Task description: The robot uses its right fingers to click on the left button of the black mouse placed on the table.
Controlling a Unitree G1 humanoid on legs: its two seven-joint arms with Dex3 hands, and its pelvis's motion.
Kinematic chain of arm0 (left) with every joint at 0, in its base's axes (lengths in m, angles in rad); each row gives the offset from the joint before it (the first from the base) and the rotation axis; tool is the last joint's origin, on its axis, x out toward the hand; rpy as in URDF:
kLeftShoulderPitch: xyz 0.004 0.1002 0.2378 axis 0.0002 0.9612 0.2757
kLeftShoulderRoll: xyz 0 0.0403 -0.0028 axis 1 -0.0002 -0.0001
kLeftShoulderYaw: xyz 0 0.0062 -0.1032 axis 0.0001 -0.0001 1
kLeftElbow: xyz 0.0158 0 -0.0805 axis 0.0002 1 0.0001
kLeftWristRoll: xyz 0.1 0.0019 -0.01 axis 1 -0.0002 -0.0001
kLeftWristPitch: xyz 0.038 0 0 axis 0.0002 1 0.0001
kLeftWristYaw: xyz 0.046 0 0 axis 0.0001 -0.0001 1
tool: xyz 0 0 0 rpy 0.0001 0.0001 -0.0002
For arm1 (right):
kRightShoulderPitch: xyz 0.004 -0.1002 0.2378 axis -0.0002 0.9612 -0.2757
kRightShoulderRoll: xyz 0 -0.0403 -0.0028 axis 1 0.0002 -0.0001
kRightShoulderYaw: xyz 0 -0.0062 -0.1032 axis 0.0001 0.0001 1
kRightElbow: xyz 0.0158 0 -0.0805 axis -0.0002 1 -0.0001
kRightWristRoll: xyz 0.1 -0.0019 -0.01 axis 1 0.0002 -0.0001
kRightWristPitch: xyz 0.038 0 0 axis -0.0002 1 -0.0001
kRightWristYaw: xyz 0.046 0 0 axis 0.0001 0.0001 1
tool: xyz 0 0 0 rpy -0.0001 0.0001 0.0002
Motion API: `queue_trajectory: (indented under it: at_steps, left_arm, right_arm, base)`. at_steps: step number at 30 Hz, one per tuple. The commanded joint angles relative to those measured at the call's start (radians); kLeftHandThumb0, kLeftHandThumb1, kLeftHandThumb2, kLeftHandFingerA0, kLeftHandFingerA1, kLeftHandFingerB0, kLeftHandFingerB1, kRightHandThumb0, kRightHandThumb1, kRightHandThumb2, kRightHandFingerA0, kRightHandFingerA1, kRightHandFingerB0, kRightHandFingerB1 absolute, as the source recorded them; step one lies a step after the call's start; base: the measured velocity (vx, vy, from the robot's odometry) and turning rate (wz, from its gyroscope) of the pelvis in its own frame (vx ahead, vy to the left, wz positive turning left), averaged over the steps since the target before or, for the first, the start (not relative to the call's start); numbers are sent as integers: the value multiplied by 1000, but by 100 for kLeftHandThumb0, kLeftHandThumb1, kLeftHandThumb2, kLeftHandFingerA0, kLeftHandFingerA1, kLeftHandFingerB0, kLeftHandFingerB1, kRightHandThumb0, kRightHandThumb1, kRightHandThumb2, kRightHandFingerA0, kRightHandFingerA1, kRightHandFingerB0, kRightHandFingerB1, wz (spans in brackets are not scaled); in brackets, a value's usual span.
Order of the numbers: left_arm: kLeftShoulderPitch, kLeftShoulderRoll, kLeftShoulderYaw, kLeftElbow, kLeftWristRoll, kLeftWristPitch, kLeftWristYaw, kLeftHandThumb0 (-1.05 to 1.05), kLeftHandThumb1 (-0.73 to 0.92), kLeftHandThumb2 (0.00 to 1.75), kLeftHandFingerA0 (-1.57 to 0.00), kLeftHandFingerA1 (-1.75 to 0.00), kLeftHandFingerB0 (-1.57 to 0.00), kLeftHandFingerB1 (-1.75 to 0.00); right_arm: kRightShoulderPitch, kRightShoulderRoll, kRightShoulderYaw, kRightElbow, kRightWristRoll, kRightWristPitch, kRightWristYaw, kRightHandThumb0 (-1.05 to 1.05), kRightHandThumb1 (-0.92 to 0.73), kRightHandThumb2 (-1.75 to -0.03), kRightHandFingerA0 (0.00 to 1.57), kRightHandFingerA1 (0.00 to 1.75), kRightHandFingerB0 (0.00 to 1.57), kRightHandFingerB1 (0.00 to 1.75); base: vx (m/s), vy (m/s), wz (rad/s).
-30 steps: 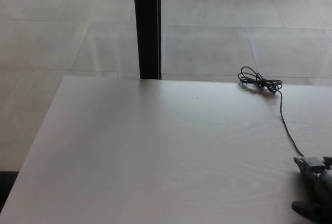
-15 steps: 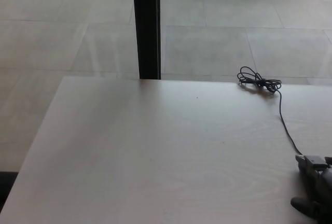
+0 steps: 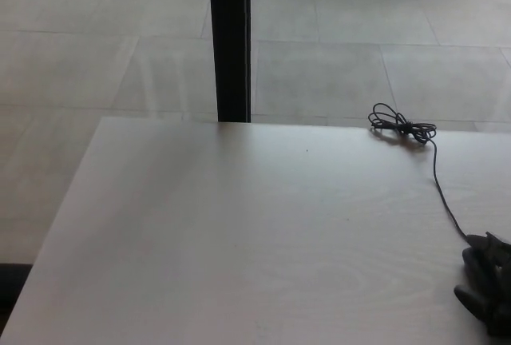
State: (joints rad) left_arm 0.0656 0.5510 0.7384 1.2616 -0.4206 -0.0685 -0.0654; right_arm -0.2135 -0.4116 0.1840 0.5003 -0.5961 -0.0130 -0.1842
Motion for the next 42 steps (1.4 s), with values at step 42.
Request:
queue_trajectory:
  at_steps: [42]
  left_arm:
    - [-22, 26, 8, -4, -23, -13, 6, -96, 92, 87, -46, -72, -38, -42]
  right_arm:
    - [8, -170, 108, 106, -94, -10, -38, -92, -92, -75, 11, 58, 33, 34]
  base:
    - [0, 0, 0]
